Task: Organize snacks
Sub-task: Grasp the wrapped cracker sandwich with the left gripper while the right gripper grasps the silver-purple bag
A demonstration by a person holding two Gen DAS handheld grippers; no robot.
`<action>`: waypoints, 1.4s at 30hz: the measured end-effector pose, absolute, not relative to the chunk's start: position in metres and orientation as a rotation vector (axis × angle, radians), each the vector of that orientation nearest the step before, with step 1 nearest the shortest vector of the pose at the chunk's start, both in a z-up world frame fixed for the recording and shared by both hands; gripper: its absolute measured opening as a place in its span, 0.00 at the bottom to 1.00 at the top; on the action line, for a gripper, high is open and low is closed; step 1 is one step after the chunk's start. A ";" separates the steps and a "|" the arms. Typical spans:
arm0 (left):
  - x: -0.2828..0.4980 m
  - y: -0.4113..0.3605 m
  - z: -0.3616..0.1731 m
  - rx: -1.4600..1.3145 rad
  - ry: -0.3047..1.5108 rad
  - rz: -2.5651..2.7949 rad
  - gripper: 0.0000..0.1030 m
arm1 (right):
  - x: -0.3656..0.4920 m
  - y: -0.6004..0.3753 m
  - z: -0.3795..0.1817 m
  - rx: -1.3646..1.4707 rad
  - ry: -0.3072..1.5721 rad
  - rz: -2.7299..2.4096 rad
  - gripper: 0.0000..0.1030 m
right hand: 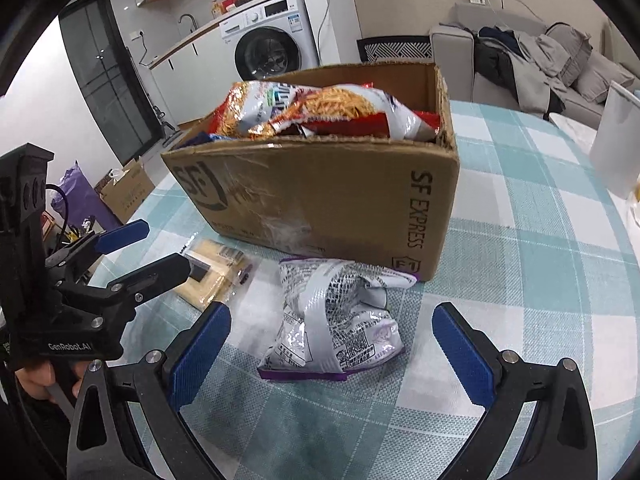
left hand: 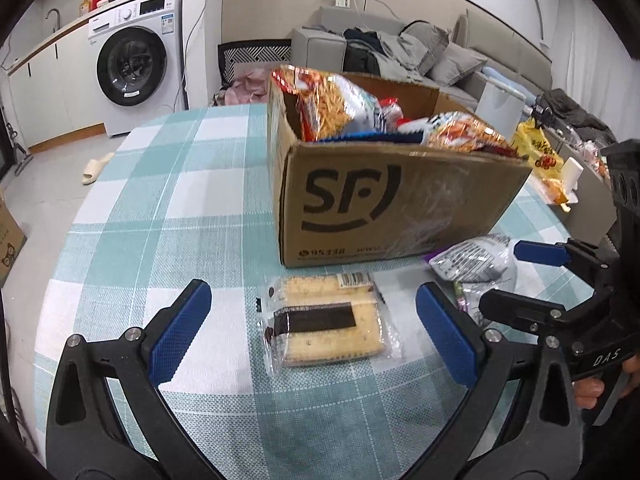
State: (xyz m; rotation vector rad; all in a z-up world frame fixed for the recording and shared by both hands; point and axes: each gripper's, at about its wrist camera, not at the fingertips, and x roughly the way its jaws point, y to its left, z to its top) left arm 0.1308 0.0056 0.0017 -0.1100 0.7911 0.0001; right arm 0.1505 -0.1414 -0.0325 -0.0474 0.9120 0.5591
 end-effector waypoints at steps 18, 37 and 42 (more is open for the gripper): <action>0.155 0.007 -0.040 -0.118 0.919 -0.016 0.99 | 0.156 -0.137 -0.052 -0.037 0.954 0.597 0.85; 0.167 0.007 -0.052 -0.073 0.949 0.026 0.99 | 0.152 -0.133 -0.053 -0.041 0.929 0.596 0.63; 0.164 0.003 -0.051 -0.066 0.951 0.019 0.99 | 0.151 -0.133 -0.053 -0.031 0.925 0.619 0.58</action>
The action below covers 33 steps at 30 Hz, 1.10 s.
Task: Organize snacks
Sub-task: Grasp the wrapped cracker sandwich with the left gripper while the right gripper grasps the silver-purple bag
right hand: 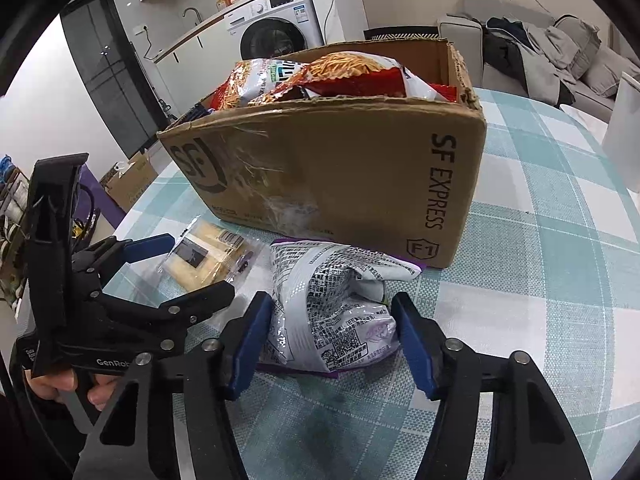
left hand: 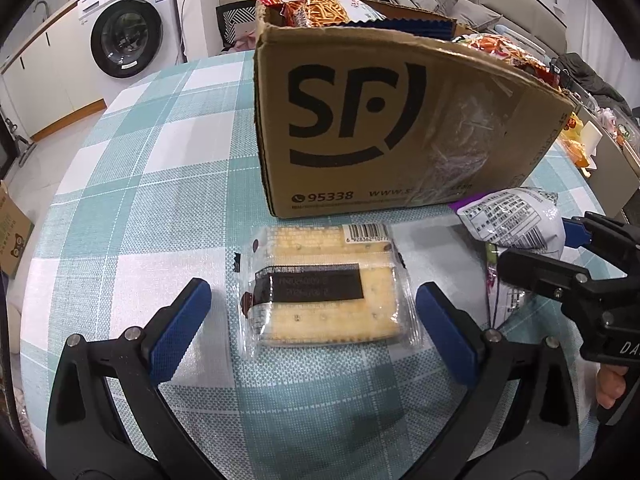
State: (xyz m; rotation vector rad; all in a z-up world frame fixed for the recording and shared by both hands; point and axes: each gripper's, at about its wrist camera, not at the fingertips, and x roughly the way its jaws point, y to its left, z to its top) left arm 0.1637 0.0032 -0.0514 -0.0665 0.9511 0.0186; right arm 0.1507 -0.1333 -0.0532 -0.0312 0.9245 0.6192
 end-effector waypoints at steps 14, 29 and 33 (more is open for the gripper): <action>0.156 -0.001 -0.049 -0.049 0.933 -0.019 0.81 | 0.150 -0.142 -0.044 0.006 0.905 0.644 0.50; 0.146 -0.006 -0.040 -0.050 0.898 -0.067 0.57 | 0.154 -0.146 -0.045 0.021 0.906 0.657 0.48; 0.144 -0.005 -0.035 -0.064 0.884 -0.075 0.57 | 0.150 -0.144 -0.042 0.015 0.892 0.677 0.47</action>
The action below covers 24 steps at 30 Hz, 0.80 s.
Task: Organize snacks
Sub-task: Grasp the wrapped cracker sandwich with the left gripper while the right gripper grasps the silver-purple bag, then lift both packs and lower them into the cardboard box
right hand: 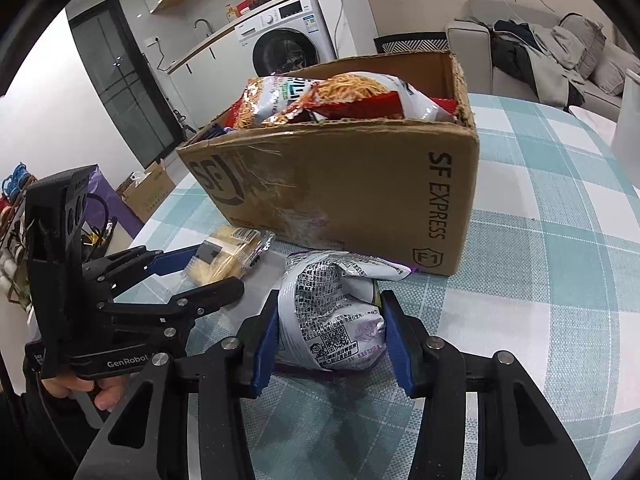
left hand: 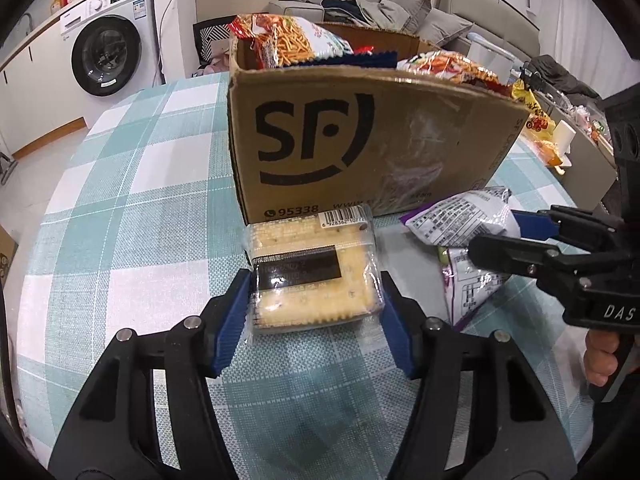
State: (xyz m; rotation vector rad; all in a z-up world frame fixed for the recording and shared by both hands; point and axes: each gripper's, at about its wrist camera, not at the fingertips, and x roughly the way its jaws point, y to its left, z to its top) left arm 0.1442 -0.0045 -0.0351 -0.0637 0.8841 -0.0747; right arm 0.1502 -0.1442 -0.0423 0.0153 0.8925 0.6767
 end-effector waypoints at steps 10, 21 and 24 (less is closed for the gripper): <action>0.136 -0.005 -0.017 -0.065 0.835 -0.102 0.57 | 0.145 -0.154 -0.025 0.034 0.850 0.681 0.47; 0.115 -0.021 0.015 -0.037 0.762 -0.138 0.57 | 0.134 -0.168 0.004 0.043 0.786 0.686 0.47; 0.105 -0.026 0.026 -0.033 0.735 -0.143 0.57 | 0.132 -0.172 0.010 0.046 0.769 0.686 0.47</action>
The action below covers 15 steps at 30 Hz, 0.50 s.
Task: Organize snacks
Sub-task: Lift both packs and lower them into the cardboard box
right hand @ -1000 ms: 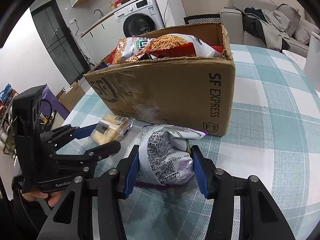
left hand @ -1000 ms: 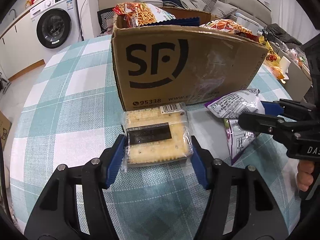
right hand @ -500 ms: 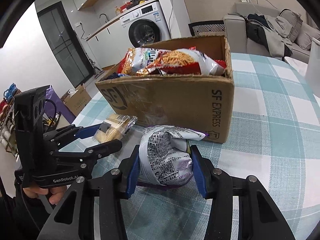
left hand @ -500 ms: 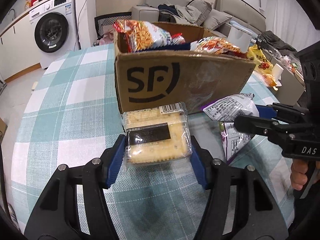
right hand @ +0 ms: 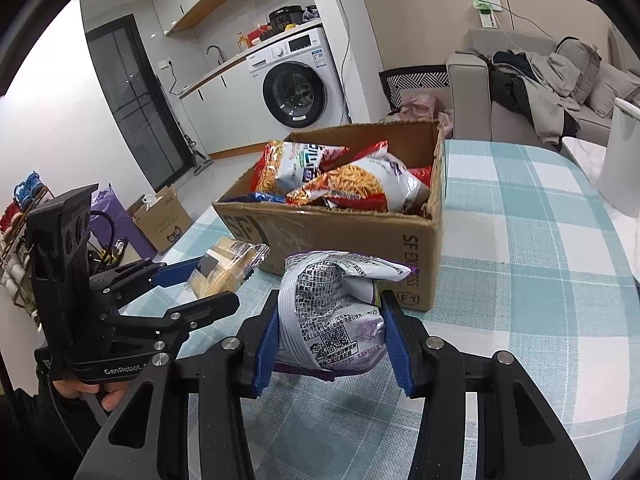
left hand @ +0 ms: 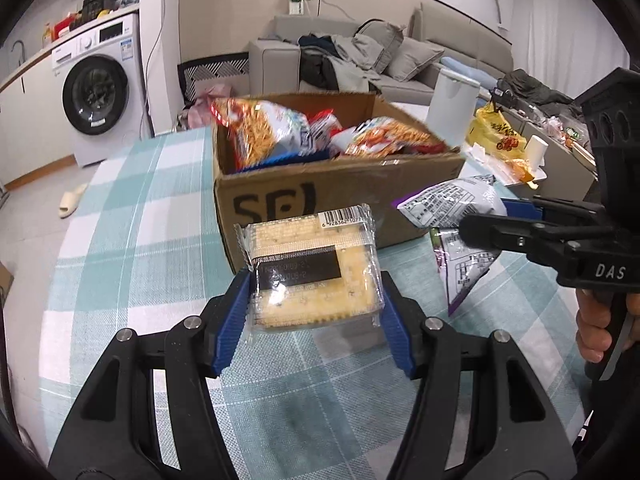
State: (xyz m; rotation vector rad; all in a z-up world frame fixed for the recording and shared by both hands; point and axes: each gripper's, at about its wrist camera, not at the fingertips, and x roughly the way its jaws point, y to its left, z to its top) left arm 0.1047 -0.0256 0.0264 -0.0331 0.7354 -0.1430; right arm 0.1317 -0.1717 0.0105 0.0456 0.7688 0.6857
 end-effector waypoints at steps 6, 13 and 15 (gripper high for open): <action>0.094 -0.028 0.046 -0.039 0.698 -0.146 0.57 | 0.126 -0.177 0.022 0.051 0.738 0.690 0.47; 0.085 -0.026 0.064 -0.052 0.657 -0.130 0.57 | 0.120 -0.183 0.035 0.065 0.701 0.673 0.47; 0.084 -0.025 0.069 -0.054 0.649 -0.127 0.57 | 0.118 -0.185 0.037 0.076 0.692 0.669 0.47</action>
